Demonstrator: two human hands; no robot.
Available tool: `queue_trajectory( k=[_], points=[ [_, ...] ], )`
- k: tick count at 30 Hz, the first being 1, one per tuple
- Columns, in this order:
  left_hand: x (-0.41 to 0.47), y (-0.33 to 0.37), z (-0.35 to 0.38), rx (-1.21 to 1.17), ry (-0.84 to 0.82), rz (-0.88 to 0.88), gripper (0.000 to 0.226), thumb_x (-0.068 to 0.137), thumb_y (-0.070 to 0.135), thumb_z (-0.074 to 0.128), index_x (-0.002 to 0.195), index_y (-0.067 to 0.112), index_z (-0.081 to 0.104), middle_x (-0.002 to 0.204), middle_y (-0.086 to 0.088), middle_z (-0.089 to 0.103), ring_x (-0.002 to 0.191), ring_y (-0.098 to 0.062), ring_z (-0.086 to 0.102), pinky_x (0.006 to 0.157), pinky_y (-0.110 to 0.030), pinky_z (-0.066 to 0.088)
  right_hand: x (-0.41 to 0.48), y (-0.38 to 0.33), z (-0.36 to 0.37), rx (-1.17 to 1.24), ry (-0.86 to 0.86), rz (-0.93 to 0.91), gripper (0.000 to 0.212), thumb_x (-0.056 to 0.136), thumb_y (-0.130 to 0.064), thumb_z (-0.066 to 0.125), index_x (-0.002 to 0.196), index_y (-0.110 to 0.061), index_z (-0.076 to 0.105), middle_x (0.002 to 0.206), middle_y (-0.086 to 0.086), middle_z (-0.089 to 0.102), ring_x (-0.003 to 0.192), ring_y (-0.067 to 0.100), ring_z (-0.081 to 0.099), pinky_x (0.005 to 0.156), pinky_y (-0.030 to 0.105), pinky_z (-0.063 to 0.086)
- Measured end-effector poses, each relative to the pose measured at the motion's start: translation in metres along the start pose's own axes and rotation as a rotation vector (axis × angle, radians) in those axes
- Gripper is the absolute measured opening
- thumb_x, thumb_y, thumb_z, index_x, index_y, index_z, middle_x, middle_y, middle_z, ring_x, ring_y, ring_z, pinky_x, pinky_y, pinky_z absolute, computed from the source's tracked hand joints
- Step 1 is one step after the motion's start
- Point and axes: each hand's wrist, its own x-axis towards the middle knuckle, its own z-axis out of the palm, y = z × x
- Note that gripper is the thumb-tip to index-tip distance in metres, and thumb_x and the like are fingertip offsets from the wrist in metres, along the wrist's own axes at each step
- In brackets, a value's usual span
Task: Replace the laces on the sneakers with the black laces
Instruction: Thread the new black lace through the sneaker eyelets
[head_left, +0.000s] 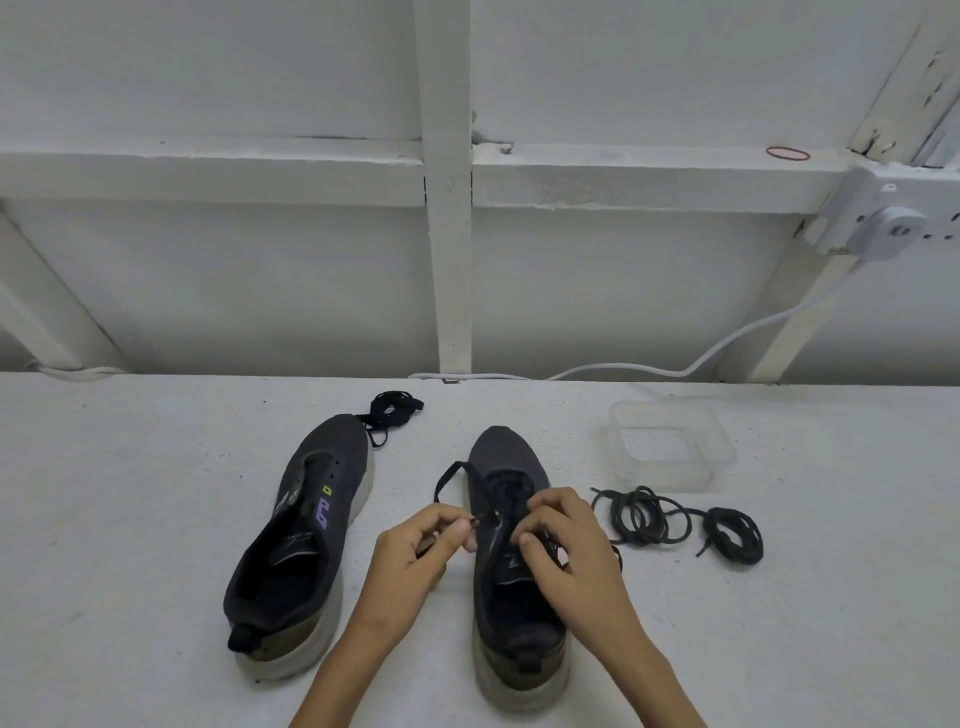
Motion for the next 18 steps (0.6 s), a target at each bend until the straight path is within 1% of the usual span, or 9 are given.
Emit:
queue_trajectory(
  k=[1, 3, 6, 9, 12, 14, 15, 16, 18],
  points=[
    [-0.0014, -0.0031, -0.0018, 0.025, 0.013, -0.005, 0.016, 0.093, 0.025, 0.059, 0.090, 0.033, 0.072, 0.076, -0.001, 0.068, 0.055, -0.005, 0.045, 0.053, -0.020, 0.037, 0.0001, -0.0022, 0.0006, 0.000, -0.005, 0.016, 0.016, 0.084, -0.040, 0.061, 0.071, -0.032, 0.060, 0.102, -0.020, 0.050, 0.108, 0.003, 0.049, 0.079, 0.007, 0.037],
    [-0.0041, -0.0080, -0.0042, 0.100, 0.023, -0.013, 0.018, 0.094, 0.021, 0.060, 0.095, 0.032, 0.074, 0.074, 0.002, 0.067, 0.057, -0.005, 0.049, 0.057, -0.019, 0.039, 0.0008, -0.0054, 0.0032, 0.008, -0.017, 0.056, 0.023, 0.078, -0.051, 0.068, 0.068, -0.031, 0.061, 0.099, -0.020, 0.050, 0.107, 0.001, 0.048, 0.076, 0.007, 0.036],
    [-0.0064, -0.0068, -0.0027, 0.121, 0.030, -0.036, 0.016, 0.092, 0.016, 0.063, 0.095, 0.026, 0.075, 0.071, 0.007, 0.067, 0.066, -0.003, 0.060, 0.064, -0.013, 0.043, 0.0019, -0.0046, 0.0061, 0.041, -0.035, 0.073, 0.033, 0.068, -0.064, 0.063, 0.070, -0.032, 0.066, 0.098, -0.022, 0.048, 0.106, 0.001, 0.048, 0.079, 0.011, 0.037],
    [-0.0061, -0.0025, 0.0008, 0.122, 0.036, -0.047, 0.011, 0.089, 0.016, 0.068, 0.091, 0.024, 0.075, 0.078, 0.009, 0.072, 0.075, -0.006, 0.067, 0.070, -0.011, 0.047, 0.0013, -0.0019, 0.0068, 0.123, -0.041, 0.113, 0.033, 0.066, -0.064, 0.060, 0.075, -0.033, 0.069, 0.101, -0.023, 0.049, 0.106, 0.004, 0.050, 0.081, 0.018, 0.041],
    [-0.0056, -0.0018, 0.0026, 0.140, 0.036, -0.039, 0.009, 0.087, 0.016, 0.070, 0.088, 0.023, 0.076, 0.082, 0.010, 0.073, 0.076, -0.003, 0.066, 0.071, -0.011, 0.047, 0.0003, -0.0013, 0.0080, 0.131, -0.066, 0.123, 0.025, 0.069, -0.057, 0.062, 0.075, -0.034, 0.069, 0.103, -0.025, 0.049, 0.106, 0.002, 0.049, 0.082, 0.018, 0.041],
    [-0.0048, -0.0014, 0.0030, 0.144, 0.048, -0.043, 0.010, 0.087, 0.015, 0.071, 0.086, 0.023, 0.076, 0.081, 0.010, 0.074, 0.079, -0.005, 0.068, 0.072, -0.012, 0.049, 0.0012, 0.0007, 0.0099, 0.105, -0.084, 0.134, 0.008, 0.078, -0.041, 0.068, 0.077, -0.033, 0.069, 0.104, -0.027, 0.048, 0.107, -0.001, 0.046, 0.081, 0.014, 0.038],
    [-0.0042, -0.0012, 0.0032, 0.146, 0.056, -0.046, 0.010, 0.086, 0.015, 0.072, 0.085, 0.024, 0.076, 0.080, 0.009, 0.074, 0.078, -0.005, 0.068, 0.072, -0.014, 0.050, 0.0017, 0.0008, 0.0100, 0.099, -0.095, 0.138, 0.006, 0.082, -0.032, 0.071, 0.077, -0.034, 0.068, 0.104, -0.027, 0.049, 0.107, -0.003, 0.045, 0.081, 0.012, 0.037],
    [-0.0038, -0.0007, 0.0034, 0.152, 0.063, -0.048, 0.010, 0.085, 0.015, 0.073, 0.084, 0.024, 0.076, 0.078, 0.009, 0.073, 0.073, -0.005, 0.066, 0.070, -0.015, 0.050, 0.0015, 0.0018, 0.0103, 0.091, -0.104, 0.138, 0.014, 0.084, -0.026, 0.072, 0.077, -0.036, 0.067, 0.103, -0.028, 0.049, 0.107, -0.004, 0.044, 0.082, 0.011, 0.036],
    [-0.0032, 0.0006, 0.0040, 0.169, 0.064, -0.039, 0.011, 0.084, 0.015, 0.074, 0.082, 0.025, 0.076, 0.072, 0.007, 0.071, 0.063, -0.002, 0.058, 0.064, -0.015, 0.047, 0.0017, 0.0029, 0.0099, 0.096, -0.113, 0.150, 0.017, 0.085, -0.021, 0.072, 0.078, -0.036, 0.067, 0.102, -0.027, 0.050, 0.108, -0.004, 0.044, 0.083, 0.012, 0.036]
  ],
)
